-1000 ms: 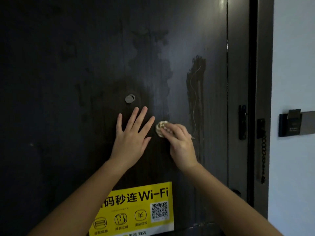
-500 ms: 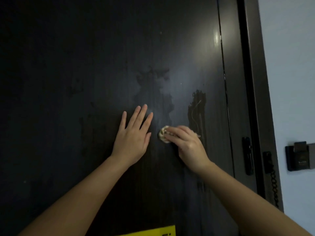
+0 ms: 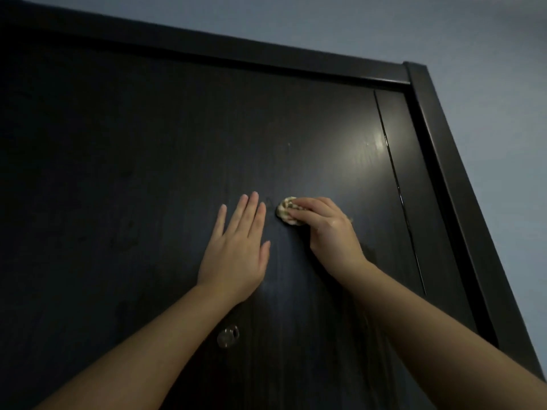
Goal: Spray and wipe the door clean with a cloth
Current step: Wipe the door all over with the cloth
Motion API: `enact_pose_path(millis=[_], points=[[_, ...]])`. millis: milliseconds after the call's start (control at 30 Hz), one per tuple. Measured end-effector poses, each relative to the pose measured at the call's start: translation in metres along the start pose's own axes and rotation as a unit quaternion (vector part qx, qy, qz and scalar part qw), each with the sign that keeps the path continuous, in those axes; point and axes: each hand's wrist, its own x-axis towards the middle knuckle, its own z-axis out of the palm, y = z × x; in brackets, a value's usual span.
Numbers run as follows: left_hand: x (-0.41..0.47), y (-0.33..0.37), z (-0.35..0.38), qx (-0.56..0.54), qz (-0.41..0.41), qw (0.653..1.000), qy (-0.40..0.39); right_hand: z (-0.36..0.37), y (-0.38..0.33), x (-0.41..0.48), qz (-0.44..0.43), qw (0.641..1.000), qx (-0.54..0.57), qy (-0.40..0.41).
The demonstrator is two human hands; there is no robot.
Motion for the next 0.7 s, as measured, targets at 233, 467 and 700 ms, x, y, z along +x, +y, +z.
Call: enact_pose_path(millis=[233,467,700], points=[[0.003,0.001,0.007,-0.017,-0.006,0.999,0.029,0.002,0.015,0.032,0.132,0.987,-0.027,0.086],[0.018,0.044,-0.007,-0.035,-0.146,0.989,0.008,-0.034,0.070,0.010,0.038,0.996,-0.070,0.045],[0.021,0.052,0.005,0.006,-0.164,0.986,0.036,-0.039,0.090,-0.008,-0.088,0.995,-0.042,0.021]])
